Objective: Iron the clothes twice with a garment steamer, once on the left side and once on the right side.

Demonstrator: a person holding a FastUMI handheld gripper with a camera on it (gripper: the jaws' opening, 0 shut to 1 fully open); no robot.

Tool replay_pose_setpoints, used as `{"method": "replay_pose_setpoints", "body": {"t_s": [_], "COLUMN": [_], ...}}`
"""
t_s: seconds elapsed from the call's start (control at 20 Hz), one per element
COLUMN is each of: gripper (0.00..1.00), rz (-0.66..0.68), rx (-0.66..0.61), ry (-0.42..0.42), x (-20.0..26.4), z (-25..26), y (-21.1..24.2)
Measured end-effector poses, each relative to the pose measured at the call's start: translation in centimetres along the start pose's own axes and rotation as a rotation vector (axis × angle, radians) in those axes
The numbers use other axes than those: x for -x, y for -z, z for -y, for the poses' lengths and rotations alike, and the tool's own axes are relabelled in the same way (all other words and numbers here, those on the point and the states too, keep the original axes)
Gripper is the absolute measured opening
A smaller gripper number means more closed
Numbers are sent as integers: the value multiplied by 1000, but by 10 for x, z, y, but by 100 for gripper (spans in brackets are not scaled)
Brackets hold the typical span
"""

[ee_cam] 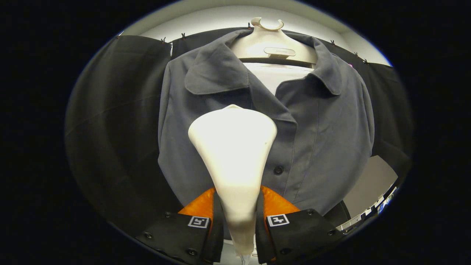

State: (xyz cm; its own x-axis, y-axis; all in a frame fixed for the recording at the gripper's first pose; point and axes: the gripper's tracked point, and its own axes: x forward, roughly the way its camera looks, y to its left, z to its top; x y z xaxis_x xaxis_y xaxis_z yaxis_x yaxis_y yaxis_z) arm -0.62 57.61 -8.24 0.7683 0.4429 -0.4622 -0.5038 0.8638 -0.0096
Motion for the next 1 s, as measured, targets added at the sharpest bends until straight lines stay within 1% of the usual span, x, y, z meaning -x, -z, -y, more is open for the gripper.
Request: {"method": "replay_pose_setpoints", "body": {"t_s": [0.3, 1.0], "gripper": [43, 43], "rz": [-40, -186], "rx": [-6, -6], "ry": [-9, 0], "x": [-4, -22], "z": [0, -1], "y": [31, 141]}}
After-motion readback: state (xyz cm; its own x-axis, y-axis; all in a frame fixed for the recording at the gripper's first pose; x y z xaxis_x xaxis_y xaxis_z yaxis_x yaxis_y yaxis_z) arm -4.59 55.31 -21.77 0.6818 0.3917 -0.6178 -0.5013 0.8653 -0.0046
